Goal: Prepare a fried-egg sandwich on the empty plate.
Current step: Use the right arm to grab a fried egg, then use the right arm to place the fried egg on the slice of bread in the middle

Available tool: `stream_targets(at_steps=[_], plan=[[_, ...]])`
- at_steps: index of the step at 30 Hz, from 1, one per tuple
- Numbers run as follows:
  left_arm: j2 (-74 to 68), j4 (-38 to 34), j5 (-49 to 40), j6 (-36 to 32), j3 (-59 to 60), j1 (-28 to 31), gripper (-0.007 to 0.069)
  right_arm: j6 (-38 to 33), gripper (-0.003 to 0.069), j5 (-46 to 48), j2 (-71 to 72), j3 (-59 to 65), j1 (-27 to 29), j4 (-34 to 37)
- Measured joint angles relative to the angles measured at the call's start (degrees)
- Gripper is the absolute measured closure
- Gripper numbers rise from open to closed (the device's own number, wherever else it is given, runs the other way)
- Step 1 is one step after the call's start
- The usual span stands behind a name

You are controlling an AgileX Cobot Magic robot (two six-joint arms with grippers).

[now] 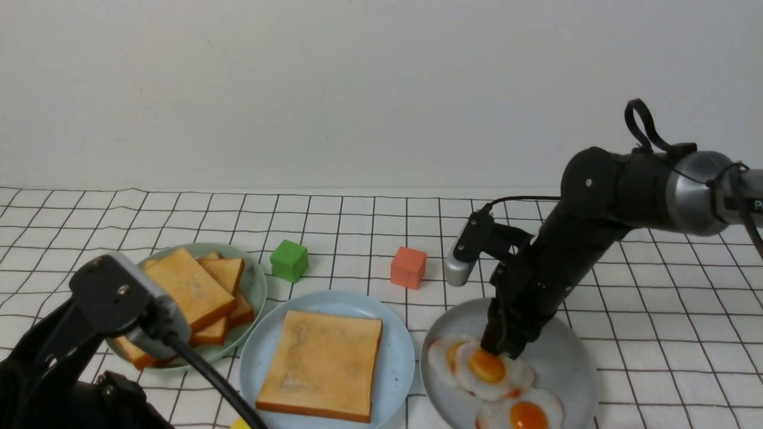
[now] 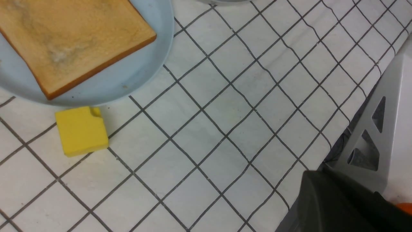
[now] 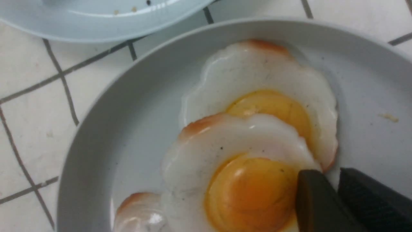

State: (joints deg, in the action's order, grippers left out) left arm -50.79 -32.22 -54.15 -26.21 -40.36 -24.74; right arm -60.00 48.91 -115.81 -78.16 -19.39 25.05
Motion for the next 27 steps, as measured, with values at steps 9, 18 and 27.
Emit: stream_targets(at_steps=[9,18,27], plan=[[0.00,2.49,-1.03,3.36,0.00,0.00,0.0638,0.40,0.0651,1.21,0.06,-0.38,0.00,-0.58],[3.72,5.04,-4.56,7.65,0.26,0.00,0.0638,3.78,0.0651,2.52,5.11,-0.87,0.00,-2.00],[12.15,15.18,-7.11,18.35,0.37,0.00,0.0637,4.62,0.0651,2.27,6.48,-3.33,-5.72,8.14]])
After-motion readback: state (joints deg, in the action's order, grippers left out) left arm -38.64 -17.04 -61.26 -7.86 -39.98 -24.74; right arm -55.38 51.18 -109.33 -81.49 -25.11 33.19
